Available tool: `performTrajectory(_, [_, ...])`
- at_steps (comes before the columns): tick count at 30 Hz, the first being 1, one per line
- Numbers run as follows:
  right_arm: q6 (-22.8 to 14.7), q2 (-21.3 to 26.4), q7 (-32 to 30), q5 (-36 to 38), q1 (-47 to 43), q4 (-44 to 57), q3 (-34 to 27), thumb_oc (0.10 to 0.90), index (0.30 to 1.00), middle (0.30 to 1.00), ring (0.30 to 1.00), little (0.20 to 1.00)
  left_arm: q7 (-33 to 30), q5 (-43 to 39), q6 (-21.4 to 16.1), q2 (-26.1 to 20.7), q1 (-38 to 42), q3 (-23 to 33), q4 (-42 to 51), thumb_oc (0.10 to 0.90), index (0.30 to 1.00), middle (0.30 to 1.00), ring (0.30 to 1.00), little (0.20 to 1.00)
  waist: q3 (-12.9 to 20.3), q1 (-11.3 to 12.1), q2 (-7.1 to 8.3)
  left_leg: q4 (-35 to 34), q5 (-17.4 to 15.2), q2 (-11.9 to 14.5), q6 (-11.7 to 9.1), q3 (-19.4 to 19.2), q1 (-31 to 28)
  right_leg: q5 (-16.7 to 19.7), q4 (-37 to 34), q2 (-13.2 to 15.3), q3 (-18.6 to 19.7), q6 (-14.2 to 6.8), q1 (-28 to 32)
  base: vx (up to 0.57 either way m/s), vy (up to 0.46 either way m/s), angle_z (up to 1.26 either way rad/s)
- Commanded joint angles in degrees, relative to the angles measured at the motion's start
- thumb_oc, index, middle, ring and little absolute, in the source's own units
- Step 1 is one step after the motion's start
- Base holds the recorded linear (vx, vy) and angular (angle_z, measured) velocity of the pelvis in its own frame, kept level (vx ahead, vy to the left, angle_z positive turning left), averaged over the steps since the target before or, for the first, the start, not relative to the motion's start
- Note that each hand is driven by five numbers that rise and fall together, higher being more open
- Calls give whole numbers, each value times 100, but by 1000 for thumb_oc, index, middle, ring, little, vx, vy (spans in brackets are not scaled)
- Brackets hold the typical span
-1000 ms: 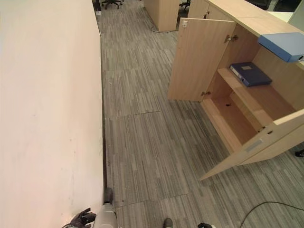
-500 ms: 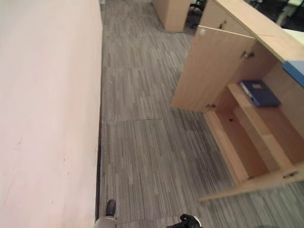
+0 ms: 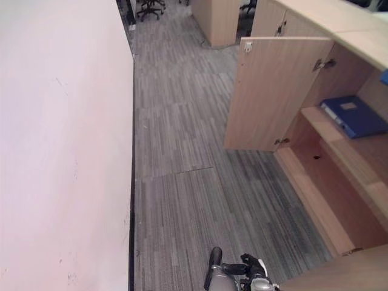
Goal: Put the empty folder in the office cabinet
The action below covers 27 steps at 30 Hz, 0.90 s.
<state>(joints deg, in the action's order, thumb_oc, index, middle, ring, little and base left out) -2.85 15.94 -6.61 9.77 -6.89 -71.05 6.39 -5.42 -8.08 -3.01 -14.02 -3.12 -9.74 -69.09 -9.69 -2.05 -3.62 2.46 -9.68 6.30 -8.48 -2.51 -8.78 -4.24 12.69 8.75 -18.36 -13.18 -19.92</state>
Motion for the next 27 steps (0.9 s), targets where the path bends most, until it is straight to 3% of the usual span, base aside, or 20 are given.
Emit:
performTrajectory(1, [272, 258, -127, -215, 376, -154, -48, 800, 900, 900, 900, 900, -40, 266, -264, -303, 729, 150, 49, 800, 900, 900, 900, 900, -505, -453, -42, -746, -27, -271, 448, 32, -722, 1127, -1149, 406, -250, 141, 185, 474, -169, -2])
performTrajectory(2, [259, 324, -90, -253, 564, -239, -110, 800, 900, 900, 900, 900, -15, 330, -270, -288, 678, 181, 15, 800, 900, 900, 900, 900, -397, -502, -14, -687, -265, -275, 409, 11, -945, 1282, -1189, 537, -471, 178, 350, 617, -228, -1])
performTrajectory(5, [227, 373, -80, -251, 638, -257, -136, 800, 900, 900, 900, 900, -4, 337, -265, -241, 617, 184, -3, 800, 900, 900, 900, 900, -315, -585, -102, -274, -336, -120, 300, 7, -932, 1294, -1162, 497, -586, 300, 570, 417, -186, -3])
performTrajectory(6, [187, 430, -52, -191, 608, -248, -140, 800, 900, 900, 900, 900, 16, 266, -288, -186, 634, 161, 46, 800, 900, 900, 900, 900, -305, -629, -253, 290, -88, 96, 75, -128, -819, 1130, -1113, 331, -522, 440, 780, 328, -229, -13])
performTrajectory(7, [182, 459, -42, -172, 577, -251, -136, 800, 900, 900, 900, 900, 33, 194, -296, -173, 656, 165, 81, 800, 900, 900, 900, 900, -300, -648, -266, 568, 172, 114, -24, -116, -692, 1057, -1139, 295, -517, 507, 872, 436, -326, -13])
performTrajectory(8, [182, 513, -38, -190, 514, -245, -63, 800, 900, 900, 900, 900, 27, 90, -305, -151, 684, 165, 125, 800, 900, 900, 900, 900, -318, -630, -302, 1049, 627, 170, -149, -54, -500, 915, -1155, 171, -495, 638, 1016, 274, -249, -12])
performTrajectory(10, [187, 613, -46, -202, 381, -175, -17, 800, 900, 900, 900, 900, 55, -27, -298, -129, 724, 91, 257, 800, 900, 900, 900, 900, -455, -530, -240, 2130, 1154, 24, -251, 185, -28, 748, -1200, 80, -330, 811, 1262, 207, -181, -21])
performTrajectory(11, [187, 608, -46, -202, 377, -175, -17, 800, 900, 900, 900, 900, 54, -27, -298, -134, 727, 93, 257, 800, 900, 900, 900, 900, -433, -560, -197, 2106, 1199, -27, -240, 213, 6, 757, -1195, 138, -346, 804, 1236, 276, -178, -47])
performTrajectory(12, [163, 731, -62, -82, 252, -39, -65, 800, 900, 900, 900, 900, 61, -127, -297, -121, 770, 86, 315, 800, 900, 900, 900, 900, -516, -504, -81, 2817, 1408, -192, -282, 200, 207, 589, -1236, 66, -163, 931, 1487, 318, -187, -51])
performTrajectory(15, [155, 819, -57, 104, 174, 9, -139, 800, 900, 900, 900, 900, 56, -218, -296, -129, 793, 98, 351, 800, 900, 900, 900, 900, -529, -489, -23, 3119, 1514, -83, -253, -127, 444, 384, -1253, 8, 23, 1022, 1703, 298, -132, -43])
performTrajectory(17, [149, 866, -72, 224, 160, 36, -190, 800, 900, 900, 900, 900, 80, -276, -290, -125, 797, 65, 383, 800, 900, 900, 900, 900, -527, -417, 1, 3108, 1477, 28, -128, -291, 753, 197, -1264, -41, 243, 1080, 1950, 385, -65, -27])
performTrajectory(18, [108, 854, -95, 360, 171, 60, -236, 800, 900, 900, 900, 900, 54, -207, -300, -65, 769, -4, 420, 800, 900, 900, 900, 900, -587, -289, 14, 2856, 1286, 105, 7, -275, 1160, 38, -1280, -118, 468, 1084, 2267, 508, -37, -27])
performTrajectory(21, [74, 813, -95, 384, 204, 71, -222, 800, 900, 900, 900, 900, 39, -160, -272, 7, 726, -63, 410, 800, 900, 900, 900, 900, -604, -191, 8, 2138, 1292, 130, 73, -153, 1312, -69, -1288, -142, 656, 1027, 2446, 301, 19, -27])
performTrajectory(23, [77, 775, -125, 355, 234, 71, -158, 800, 900, 900, 900, 900, -8, -177, -272, 16, 691, -88, 471, 800, 900, 900, 900, 900, -659, -31, -72, 1030, 1324, 124, 97, 184, 1479, -238, -1354, -246, 847, 947, 2727, 499, 81, -47])
performTrajectory(24, [83, 747, -141, 318, 241, 50, -112, 800, 900, 900, 900, 900, -21, -219, -262, 39, 644, -88, 471, 800, 900, 900, 900, 900, -623, 109, -208, 213, 1636, 115, 73, 688, 1649, -354, -1379, -410, 1086, 931, 2880, 594, 57, -66])
performTrajectory(27, [101, 720, -172, 246, 247, 37, -67, 800, 900, 900, 900, 900, -36, -225, -264, 64, 602, -73, 422, 800, 900, 900, 900, 900, -661, 243, -196, -325, 1819, 33, 25, 1090, 1960, -529, -1387, -473, 1438, 946, 3150, 387, -17, -86])
